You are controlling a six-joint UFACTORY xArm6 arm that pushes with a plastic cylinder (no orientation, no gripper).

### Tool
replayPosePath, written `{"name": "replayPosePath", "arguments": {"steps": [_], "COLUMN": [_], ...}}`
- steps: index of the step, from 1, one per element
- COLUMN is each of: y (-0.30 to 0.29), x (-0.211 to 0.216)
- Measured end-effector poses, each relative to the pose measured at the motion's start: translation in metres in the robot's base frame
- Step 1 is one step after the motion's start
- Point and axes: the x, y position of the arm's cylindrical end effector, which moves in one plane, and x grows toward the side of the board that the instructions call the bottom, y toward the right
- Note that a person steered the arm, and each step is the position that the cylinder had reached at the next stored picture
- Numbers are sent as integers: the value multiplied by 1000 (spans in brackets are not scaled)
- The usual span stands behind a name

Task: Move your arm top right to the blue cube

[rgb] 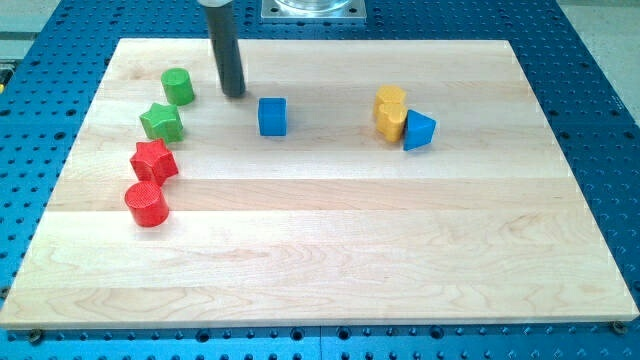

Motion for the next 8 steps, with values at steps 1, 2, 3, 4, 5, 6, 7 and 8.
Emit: {"name": "replayPosePath", "arguments": {"steps": [1, 2, 3, 4, 5, 6, 7, 8], "y": [40, 63, 68, 68, 65, 65, 65, 65], "x": [0, -1, -1, -1, -2, -2, -1, -2]}}
